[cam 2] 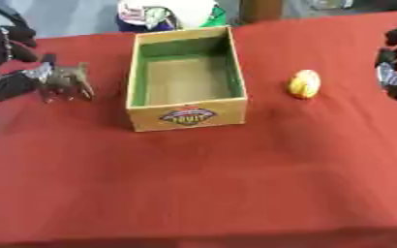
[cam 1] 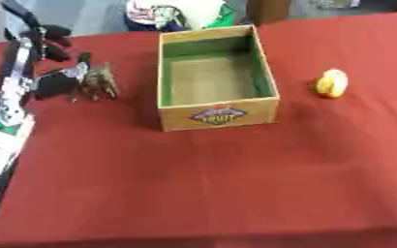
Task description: Pick up objects on the table and place them in the box.
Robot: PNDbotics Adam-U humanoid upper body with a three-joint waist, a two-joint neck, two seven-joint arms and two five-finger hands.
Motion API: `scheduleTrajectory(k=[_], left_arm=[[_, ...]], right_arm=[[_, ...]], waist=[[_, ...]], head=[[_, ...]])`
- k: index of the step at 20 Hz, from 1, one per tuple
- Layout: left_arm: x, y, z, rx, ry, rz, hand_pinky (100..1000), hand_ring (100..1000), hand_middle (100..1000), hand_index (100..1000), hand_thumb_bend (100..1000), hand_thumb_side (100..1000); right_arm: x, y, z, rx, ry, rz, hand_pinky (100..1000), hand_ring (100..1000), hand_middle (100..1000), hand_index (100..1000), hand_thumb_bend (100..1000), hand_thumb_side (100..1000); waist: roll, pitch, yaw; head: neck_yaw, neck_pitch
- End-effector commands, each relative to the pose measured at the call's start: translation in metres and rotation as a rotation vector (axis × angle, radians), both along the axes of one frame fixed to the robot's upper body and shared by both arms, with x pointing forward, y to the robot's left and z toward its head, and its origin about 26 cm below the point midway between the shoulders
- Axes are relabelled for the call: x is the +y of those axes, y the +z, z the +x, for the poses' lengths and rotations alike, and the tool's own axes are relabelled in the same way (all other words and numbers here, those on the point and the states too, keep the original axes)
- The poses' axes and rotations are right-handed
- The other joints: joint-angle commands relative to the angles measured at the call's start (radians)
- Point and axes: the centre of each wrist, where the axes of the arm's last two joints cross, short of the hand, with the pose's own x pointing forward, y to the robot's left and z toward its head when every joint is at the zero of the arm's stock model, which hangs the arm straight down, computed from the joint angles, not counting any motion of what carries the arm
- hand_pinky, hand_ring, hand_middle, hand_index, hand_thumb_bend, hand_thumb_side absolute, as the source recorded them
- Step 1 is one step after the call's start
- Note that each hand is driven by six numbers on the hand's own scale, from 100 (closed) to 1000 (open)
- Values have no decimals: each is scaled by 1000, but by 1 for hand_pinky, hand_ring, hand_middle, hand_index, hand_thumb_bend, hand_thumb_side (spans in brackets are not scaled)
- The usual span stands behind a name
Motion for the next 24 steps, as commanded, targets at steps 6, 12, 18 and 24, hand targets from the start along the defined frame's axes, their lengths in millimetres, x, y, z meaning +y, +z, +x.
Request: scheduleTrajectory(k=[6,12,18,24], left_arm=[[8,16,1,-30,7,44,641,553,579,736,340,100],[20,28,5,23,6,176,680,624,655,777,408,100],[24,39,15,87,15,291,724,716,757,838,484,100],[42,52,36,224,60,510,719,716,752,825,457,100]], right_arm=[[-3,11,-1,-28,-2,-14,534,585,614,703,100,100],[-4,10,-1,-25,-1,-18,534,585,614,703,100,100],[-4,10,-2,-17,1,-28,535,586,614,704,100,100],[-1,10,-1,-13,15,-28,535,586,614,704,100,100]], waist=[[-2,-16,-2],[-1,-18,-6],[9,-25,-12],[4,-28,-27]], head=[[0,-10],[0,-10],[0,-10],[9,-12]])
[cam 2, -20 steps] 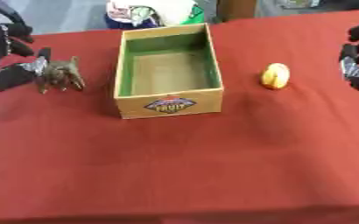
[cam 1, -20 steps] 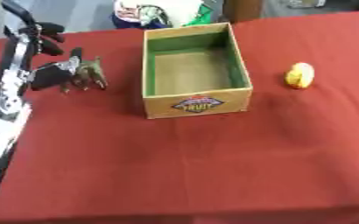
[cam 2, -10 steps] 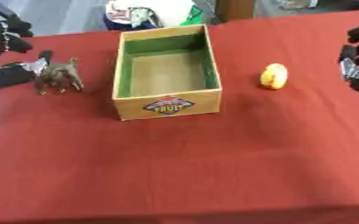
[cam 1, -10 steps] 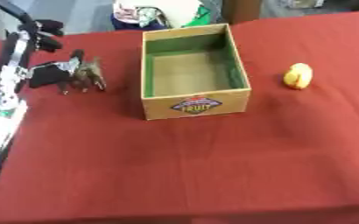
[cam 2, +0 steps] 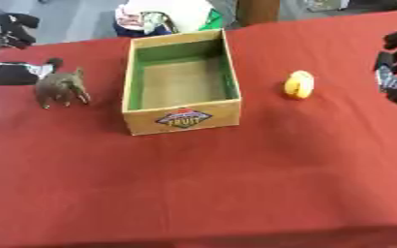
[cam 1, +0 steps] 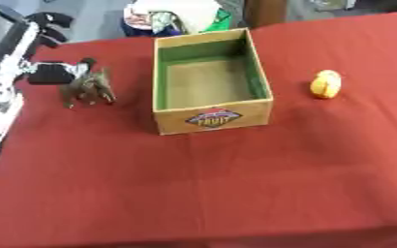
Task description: Pick up objects on the table and place them in the box.
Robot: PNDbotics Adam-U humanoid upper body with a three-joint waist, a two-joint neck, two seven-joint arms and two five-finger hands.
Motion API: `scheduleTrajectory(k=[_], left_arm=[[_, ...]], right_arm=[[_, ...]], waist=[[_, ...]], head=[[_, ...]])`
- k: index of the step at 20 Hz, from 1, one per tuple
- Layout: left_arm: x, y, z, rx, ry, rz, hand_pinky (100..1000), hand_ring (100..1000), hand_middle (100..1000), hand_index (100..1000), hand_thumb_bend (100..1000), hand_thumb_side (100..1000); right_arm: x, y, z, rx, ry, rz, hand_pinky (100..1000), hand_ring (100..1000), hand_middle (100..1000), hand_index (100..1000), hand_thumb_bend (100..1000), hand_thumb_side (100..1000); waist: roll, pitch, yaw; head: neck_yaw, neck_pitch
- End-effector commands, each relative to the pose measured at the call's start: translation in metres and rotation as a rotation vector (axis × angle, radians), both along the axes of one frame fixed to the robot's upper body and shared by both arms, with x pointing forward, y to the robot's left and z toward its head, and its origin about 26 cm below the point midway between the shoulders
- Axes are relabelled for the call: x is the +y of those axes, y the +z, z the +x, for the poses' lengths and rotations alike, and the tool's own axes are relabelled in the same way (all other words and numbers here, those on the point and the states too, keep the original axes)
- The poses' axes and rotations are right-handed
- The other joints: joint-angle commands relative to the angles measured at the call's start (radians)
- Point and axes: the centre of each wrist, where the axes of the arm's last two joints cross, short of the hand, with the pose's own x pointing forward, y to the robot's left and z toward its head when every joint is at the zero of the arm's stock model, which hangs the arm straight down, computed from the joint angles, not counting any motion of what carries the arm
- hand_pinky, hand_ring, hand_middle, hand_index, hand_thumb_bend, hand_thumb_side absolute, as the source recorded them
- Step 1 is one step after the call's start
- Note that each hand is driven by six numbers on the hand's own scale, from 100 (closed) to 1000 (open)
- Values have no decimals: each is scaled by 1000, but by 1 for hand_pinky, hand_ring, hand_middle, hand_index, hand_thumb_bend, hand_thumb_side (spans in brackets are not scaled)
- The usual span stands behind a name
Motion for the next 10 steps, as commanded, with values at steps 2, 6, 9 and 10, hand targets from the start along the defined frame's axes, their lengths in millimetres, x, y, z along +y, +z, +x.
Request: scheduleTrajectory(k=[2,6,9,10], left_arm=[[18,14,11,57,39,131,719,718,751,824,453,100],[26,12,25,127,55,174,719,721,750,821,446,100],[33,9,34,179,59,198,719,722,748,819,443,100],[35,7,37,197,59,205,720,722,747,819,442,100]], right_arm=[[-1,11,0,-24,10,-22,535,586,614,704,100,100],[-2,10,0,-19,11,-23,535,586,613,704,100,100],[-2,9,0,-16,10,-23,535,586,613,704,100,100],[-2,9,0,-15,10,-22,535,586,613,704,100,100]], waist=[[-6,-18,-5],[-6,-21,-8],[-6,-22,-9],[-6,-23,-9]], head=[[7,-5],[6,-4],[4,-2],[4,-2]])
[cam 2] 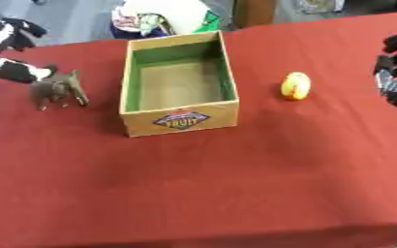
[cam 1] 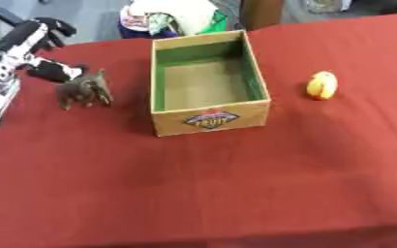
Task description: Pick up objects on the table and place them in the box.
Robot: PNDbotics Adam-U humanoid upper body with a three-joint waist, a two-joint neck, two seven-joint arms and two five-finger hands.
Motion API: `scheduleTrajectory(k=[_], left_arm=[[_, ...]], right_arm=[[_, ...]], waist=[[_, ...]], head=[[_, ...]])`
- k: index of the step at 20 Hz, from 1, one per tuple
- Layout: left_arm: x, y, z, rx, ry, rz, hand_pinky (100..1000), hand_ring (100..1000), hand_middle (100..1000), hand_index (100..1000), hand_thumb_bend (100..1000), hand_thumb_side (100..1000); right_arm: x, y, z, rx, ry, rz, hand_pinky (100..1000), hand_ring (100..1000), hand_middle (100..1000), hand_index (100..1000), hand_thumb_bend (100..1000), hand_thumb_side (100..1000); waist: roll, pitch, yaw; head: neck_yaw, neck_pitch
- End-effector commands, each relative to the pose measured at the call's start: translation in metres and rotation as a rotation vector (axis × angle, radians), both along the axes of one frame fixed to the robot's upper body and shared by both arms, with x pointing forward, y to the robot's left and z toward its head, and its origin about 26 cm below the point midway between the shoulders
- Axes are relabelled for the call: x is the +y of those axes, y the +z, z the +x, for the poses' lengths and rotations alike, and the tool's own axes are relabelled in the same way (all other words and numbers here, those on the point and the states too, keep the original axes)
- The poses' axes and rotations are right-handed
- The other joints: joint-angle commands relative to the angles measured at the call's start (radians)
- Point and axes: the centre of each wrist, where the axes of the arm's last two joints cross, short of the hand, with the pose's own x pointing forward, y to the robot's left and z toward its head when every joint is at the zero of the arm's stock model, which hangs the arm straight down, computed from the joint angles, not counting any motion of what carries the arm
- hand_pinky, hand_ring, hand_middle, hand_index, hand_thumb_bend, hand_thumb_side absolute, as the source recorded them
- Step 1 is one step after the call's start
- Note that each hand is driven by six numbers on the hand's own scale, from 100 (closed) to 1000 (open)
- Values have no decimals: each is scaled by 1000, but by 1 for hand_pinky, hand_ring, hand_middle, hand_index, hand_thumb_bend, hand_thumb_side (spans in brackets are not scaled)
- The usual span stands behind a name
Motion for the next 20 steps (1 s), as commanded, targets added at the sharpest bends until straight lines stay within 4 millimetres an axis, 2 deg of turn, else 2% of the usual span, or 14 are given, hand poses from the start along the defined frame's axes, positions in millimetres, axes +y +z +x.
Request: scheduleTrajectory(k=[1,6,14,17,20], left_arm=[[14,9,7,29,15,39,720,723,748,819,443,100],[22,-4,19,104,9,75,721,721,743,816,430,100],[20,-28,29,160,15,116,726,729,751,821,428,100],[20,-32,30,188,20,124,731,734,757,826,425,100],[22,-28,31,188,27,122,733,732,756,826,428,100]], right_arm=[[-3,10,0,-21,1,-17,535,586,613,704,100,100],[-3,8,-1,-16,1,-17,535,586,613,704,100,100],[-3,7,-1,-11,2,-16,535,586,614,704,100,100],[-3,7,-1,-12,2,-16,535,586,614,704,100,100],[-4,7,-1,-12,1,-17,535,586,614,704,100,100]], waist=[[-4,-18,-1],[-4,-20,-2],[-4,-20,-9],[-4,-20,-12],[-4,-20,-15]], head=[[-1,-1],[0,1],[0,2],[0,2],[0,2]])
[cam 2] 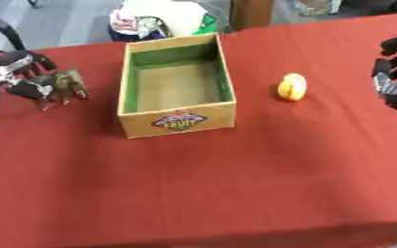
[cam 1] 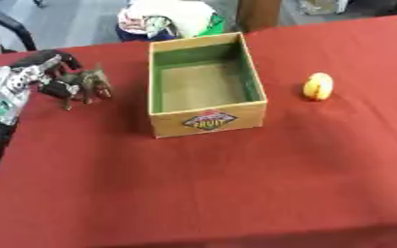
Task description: Pick up objects on the table and place them in the box.
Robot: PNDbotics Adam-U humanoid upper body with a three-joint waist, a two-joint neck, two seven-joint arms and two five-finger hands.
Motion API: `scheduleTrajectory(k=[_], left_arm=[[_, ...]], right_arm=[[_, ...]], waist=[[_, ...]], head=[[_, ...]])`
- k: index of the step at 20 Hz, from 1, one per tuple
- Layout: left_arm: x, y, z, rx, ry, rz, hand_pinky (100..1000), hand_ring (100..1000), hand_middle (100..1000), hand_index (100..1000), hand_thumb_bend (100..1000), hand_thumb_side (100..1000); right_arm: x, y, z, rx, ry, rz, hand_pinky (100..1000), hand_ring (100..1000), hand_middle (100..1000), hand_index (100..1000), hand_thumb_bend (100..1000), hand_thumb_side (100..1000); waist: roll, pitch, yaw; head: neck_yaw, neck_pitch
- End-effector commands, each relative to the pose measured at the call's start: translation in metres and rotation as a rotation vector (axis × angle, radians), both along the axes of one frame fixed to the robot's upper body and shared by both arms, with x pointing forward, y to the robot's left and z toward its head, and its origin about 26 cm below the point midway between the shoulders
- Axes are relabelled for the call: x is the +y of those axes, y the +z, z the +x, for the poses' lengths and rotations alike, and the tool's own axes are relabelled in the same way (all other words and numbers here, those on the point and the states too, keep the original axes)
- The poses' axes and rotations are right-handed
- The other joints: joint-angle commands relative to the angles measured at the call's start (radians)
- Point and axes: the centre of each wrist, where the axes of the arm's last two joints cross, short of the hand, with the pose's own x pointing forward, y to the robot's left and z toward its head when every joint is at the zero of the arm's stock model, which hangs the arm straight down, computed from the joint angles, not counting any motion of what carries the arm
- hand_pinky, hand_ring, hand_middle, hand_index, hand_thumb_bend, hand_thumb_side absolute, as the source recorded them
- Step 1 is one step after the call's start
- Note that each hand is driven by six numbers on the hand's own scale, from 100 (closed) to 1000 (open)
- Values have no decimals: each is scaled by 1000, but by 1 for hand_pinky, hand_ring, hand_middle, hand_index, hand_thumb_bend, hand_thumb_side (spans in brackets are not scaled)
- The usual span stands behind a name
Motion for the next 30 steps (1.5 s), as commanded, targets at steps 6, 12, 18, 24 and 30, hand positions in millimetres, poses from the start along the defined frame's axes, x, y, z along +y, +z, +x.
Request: scheduleTrajectory(k=[6,12,18,24,30], left_arm=[[13,39,-1,-75,29,14,730,717,739,821,419,100],[19,52,-5,-95,48,8,726,705,721,814,410,100],[21,34,-4,-3,52,11,723,703,717,813,398,100],[16,11,-1,25,81,6,712,695,716,802,381,100],[12,-4,0,37,97,10,690,649,660,774,341,100]], right_arm=[[-4,8,0,-19,-4,-15,535,586,613,704,100,100],[-4,8,0,-17,-4,-17,535,586,613,704,100,100],[-4,7,0,-14,-2,-17,535,586,613,704,100,100],[-4,6,0,-11,-3,-14,535,586,613,704,100,100],[-4,5,0,-10,-3,-12,535,586,613,703,100,100]], waist=[[-4,-14,1],[0,-16,4],[1,-17,-1],[0,-15,-5],[-3,-15,-9]], head=[[-2,1],[-2,0],[-4,-1],[-5,-1],[-4,0]])
